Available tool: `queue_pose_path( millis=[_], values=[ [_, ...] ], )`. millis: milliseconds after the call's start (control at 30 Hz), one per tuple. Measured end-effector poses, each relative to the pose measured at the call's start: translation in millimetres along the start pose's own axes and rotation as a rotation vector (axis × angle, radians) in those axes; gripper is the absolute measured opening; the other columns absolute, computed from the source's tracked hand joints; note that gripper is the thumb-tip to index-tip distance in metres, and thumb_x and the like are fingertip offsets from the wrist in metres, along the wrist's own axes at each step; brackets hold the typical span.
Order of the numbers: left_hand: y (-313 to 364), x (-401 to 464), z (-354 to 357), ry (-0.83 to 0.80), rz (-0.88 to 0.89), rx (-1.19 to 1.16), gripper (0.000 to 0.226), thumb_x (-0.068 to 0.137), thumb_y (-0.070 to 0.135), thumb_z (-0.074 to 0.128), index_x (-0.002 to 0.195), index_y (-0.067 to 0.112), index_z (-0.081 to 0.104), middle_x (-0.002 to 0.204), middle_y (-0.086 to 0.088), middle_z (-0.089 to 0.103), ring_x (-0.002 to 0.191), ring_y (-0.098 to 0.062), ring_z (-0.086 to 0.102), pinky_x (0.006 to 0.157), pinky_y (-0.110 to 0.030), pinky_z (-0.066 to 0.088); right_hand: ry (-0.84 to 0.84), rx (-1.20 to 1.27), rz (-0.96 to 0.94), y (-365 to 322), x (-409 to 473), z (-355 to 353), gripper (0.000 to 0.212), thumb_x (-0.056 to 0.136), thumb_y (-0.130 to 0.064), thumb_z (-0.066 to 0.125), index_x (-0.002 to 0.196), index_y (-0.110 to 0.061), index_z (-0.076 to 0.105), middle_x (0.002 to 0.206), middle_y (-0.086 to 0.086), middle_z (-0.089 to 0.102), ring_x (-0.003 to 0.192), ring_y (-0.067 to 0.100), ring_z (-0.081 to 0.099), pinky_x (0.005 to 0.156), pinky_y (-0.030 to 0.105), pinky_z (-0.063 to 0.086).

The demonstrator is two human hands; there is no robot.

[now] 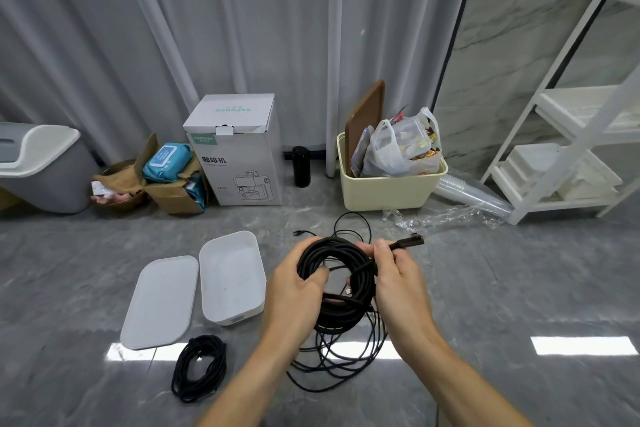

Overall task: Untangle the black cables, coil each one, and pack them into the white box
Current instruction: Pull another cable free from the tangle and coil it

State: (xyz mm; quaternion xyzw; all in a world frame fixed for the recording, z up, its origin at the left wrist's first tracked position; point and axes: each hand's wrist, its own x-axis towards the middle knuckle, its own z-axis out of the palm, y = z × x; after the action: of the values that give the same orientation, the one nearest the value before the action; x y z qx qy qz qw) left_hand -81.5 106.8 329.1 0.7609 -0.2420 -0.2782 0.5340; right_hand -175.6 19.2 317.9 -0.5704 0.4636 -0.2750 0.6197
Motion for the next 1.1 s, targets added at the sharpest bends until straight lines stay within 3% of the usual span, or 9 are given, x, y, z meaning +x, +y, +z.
queue_pose_path(
  millis=[167, 300, 400, 533, 667, 733, 867, 967, 1100],
  values=[
    [1, -3, -3, -0.134, 0.047, 0.096, 0.052, 0.091, -0.002, 0.053, 0.102, 0.047, 0.065, 0.092, 0.021, 0.071, 0.065, -0.016, 0.072, 0.071, -0.033, 0.059, -0.236, 0.113, 0.101, -3, 7, -5, 0.013, 0.104, -0.026, 0.048, 0.100, -0.034, 0.058, 0.098, -0.020, 0.067, 0.099, -0.002, 0.063, 0.094, 0.022, 0.044],
    [2, -2, 0, -0.244, 0.075, 0.141, 0.056, 0.089, -0.002, 0.052, 0.105, 0.051, 0.063, 0.093, 0.020, 0.071, 0.062, -0.015, 0.071, 0.070, -0.033, 0.060, -0.321, -0.095, -0.014, -6, 7, -8, 0.017, 0.107, -0.033, 0.037, 0.112, -0.045, 0.048, 0.099, -0.036, 0.059, 0.089, -0.031, 0.050, 0.077, -0.002, 0.036],
    [2, -3, 1, -0.266, 0.056, 0.169, 0.054, 0.089, 0.000, 0.054, 0.107, 0.051, 0.057, 0.086, 0.016, 0.070, 0.063, -0.015, 0.071, 0.067, -0.029, 0.058, -0.377, -0.267, -0.072, -5, 7, -10, 0.037, 0.105, -0.040, 0.032, 0.142, -0.043, 0.035, 0.150, -0.028, 0.032, 0.131, -0.014, 0.033, 0.105, 0.015, 0.026],
    [-2, -3, 3, -0.247, 0.038, 0.162, 0.048, 0.088, 0.004, 0.059, 0.111, 0.045, 0.048, 0.091, 0.010, 0.070, 0.062, -0.014, 0.071, 0.067, -0.029, 0.057, -0.461, -0.482, -0.125, -4, 7, -14, 0.048, 0.104, -0.035, 0.029, 0.152, -0.036, 0.030, 0.155, -0.029, 0.019, 0.144, -0.003, 0.019, 0.105, 0.020, 0.019],
    [-3, -2, 3, -0.254, 0.044, 0.100, 0.046, 0.076, 0.026, 0.070, 0.110, 0.049, 0.051, 0.109, 0.021, 0.066, 0.094, 0.002, 0.067, 0.086, -0.028, 0.054, -0.539, -0.450, -0.147, -9, 9, -17, 0.041, 0.100, -0.025, 0.031, 0.129, -0.047, 0.050, 0.134, -0.023, 0.055, 0.120, -0.015, 0.046, 0.097, 0.010, 0.034],
    [0, -1, 0, -0.300, 0.018, 0.042, 0.050, 0.069, 0.029, 0.065, 0.114, 0.047, 0.053, 0.116, 0.019, 0.062, 0.102, 0.008, 0.061, 0.088, -0.017, 0.049, -0.552, -0.403, -0.147, -10, 11, -16, 0.040, 0.099, -0.018, 0.035, 0.120, -0.046, 0.055, 0.115, -0.019, 0.067, 0.109, -0.002, 0.060, 0.096, 0.020, 0.046],
    [8, 5, -9, -0.316, -0.102, -0.083, 0.044, 0.073, 0.047, 0.058, 0.117, 0.042, 0.057, 0.114, 0.019, 0.064, 0.097, 0.001, 0.065, 0.075, -0.020, 0.050, -0.624, -0.197, -0.095, -10, 10, -15, 0.027, 0.104, -0.023, 0.045, 0.119, -0.037, 0.063, 0.114, -0.018, 0.070, 0.112, -0.005, 0.061, 0.093, 0.011, 0.044],
    [7, 8, -12, -0.311, -0.080, 0.045, 0.035, 0.081, 0.062, 0.062, 0.112, 0.046, 0.058, 0.116, 0.021, 0.063, 0.104, 0.011, 0.058, 0.089, -0.017, 0.044, -0.649, -0.141, -0.087, -11, 6, -10, 0.024, 0.101, -0.026, 0.054, 0.122, -0.027, 0.064, 0.118, -0.015, 0.070, 0.117, 0.000, 0.060, 0.096, 0.013, 0.044],
    [4, 11, -7, -0.271, -0.058, 0.139, 0.019, 0.090, 0.049, 0.060, 0.107, 0.045, 0.068, 0.103, 0.022, 0.070, 0.100, 0.008, 0.062, 0.099, -0.025, 0.049, -0.672, -0.140, -0.144, -4, 3, -4, 0.022, 0.098, -0.011, 0.059, 0.120, -0.015, 0.063, 0.113, 0.001, 0.071, 0.109, 0.011, 0.066, 0.092, 0.023, 0.051]
  ],
)
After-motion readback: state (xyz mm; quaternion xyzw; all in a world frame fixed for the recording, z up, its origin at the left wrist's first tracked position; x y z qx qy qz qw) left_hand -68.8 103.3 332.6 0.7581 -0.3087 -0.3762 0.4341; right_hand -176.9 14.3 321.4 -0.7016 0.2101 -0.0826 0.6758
